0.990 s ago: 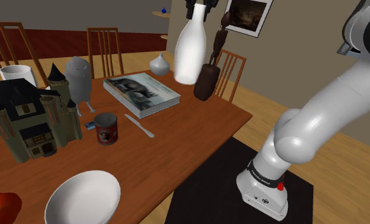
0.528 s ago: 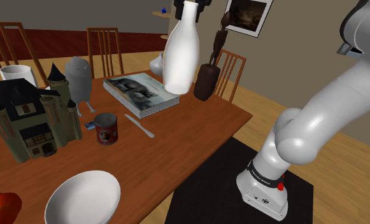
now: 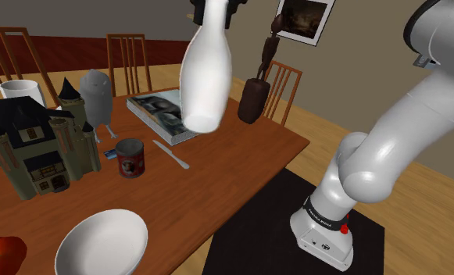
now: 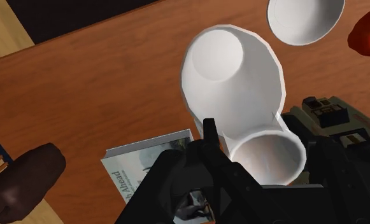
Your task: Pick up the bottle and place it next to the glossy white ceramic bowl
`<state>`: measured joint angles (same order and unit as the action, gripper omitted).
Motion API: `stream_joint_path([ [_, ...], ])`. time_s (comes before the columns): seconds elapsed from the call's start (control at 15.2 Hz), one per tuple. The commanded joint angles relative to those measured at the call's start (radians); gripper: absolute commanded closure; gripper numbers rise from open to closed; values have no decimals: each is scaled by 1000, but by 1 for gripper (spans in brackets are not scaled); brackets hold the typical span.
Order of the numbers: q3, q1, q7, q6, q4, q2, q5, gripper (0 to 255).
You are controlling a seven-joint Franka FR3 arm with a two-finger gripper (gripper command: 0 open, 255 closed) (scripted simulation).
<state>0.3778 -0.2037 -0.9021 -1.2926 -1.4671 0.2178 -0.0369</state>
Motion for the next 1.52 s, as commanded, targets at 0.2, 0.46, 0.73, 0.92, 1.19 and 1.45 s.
stream_joint_path([
  [0.2, 7, -7, -13, -71, -95, 27, -11, 255],
  [0.46, 2, -9, -6, -129, -183, 58, -21, 255],
  [0.73, -2, -11, -1, -186, -264, 84, -29, 255],
  [0.92, -3, -13, 2, -227, -321, 100, -34, 255],
  [1.19, -3, -16, 6, -282, -392, 118, -40, 255],
  [1.45, -2, -19, 8, -335, -460, 132, -45, 255],
])
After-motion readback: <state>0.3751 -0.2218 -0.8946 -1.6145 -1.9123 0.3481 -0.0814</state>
